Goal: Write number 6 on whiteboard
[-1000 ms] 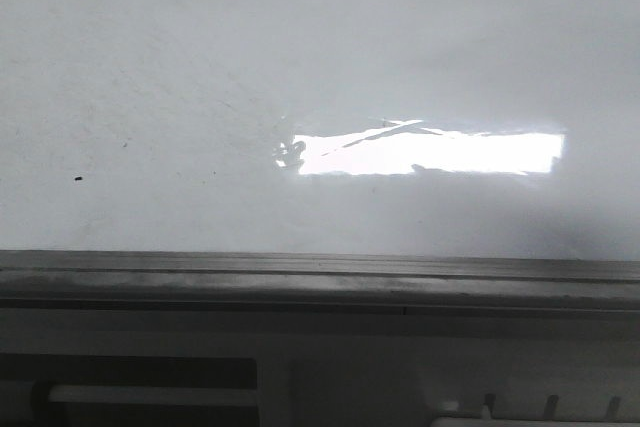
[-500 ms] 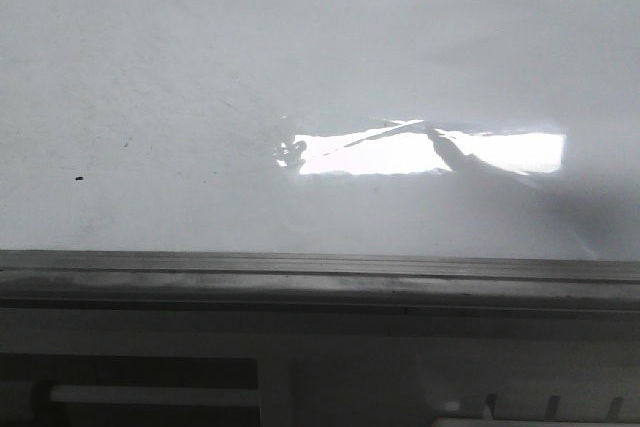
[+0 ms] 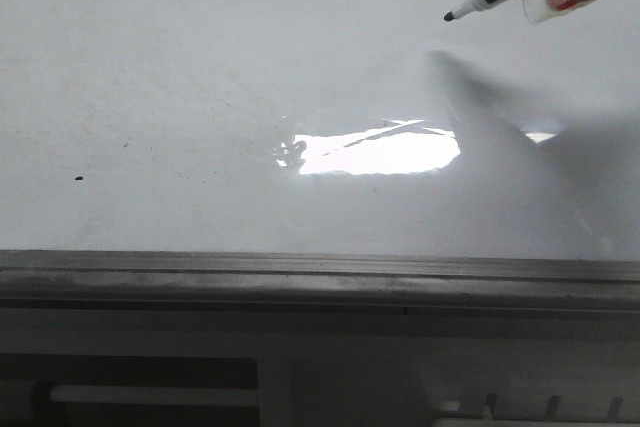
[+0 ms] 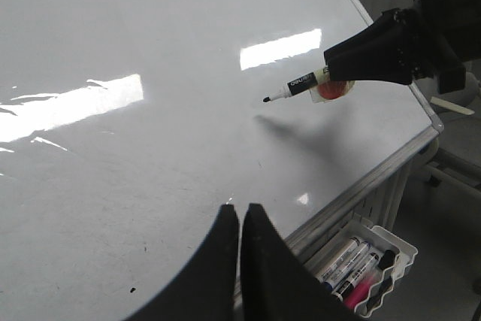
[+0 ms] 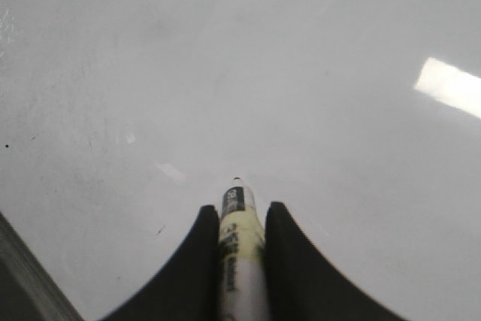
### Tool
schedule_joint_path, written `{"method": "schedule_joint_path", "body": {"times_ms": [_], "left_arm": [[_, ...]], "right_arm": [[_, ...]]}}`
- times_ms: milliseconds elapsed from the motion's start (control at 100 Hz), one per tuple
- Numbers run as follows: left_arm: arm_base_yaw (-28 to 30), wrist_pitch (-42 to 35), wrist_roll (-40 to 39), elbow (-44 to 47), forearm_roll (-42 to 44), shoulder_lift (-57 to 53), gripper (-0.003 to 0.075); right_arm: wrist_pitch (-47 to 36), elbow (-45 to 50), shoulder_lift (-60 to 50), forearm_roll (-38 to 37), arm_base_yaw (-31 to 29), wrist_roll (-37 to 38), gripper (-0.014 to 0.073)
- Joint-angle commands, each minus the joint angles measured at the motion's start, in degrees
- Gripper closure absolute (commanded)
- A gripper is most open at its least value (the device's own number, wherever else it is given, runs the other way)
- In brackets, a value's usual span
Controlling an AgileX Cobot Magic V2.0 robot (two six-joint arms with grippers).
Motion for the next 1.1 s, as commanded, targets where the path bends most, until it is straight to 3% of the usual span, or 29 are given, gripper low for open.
{"method": "schedule_joint_path", "body": {"times_ms": [0, 380, 740, 1090], "left_arm": [[0.2, -3.2, -0.3, -1.5, -1.4, 0.4, 0.0739], [0.2, -3.2, -0.3, -1.5, -1.5, 0.4, 0.0739], [0.2, -3.2, -0.3, -1.5, -1.5, 0.4, 0.0739], [0.2, -3.2, -0.3, -1.5, -1.5, 0.4, 0.0739]], "right_arm": [[-4.9, -1.4, 0.9, 0.7, -0.3, -0.1, 0.0636], [0.6, -1.4, 5.0, 0.7, -0.3, -0.1, 0.0636], [15.9, -0.9, 5.6, -0.9, -0.3, -0.1, 0.0636], [13.1, -2.2, 3.9, -3.3, -8.3, 1.2, 0.0636]]}}
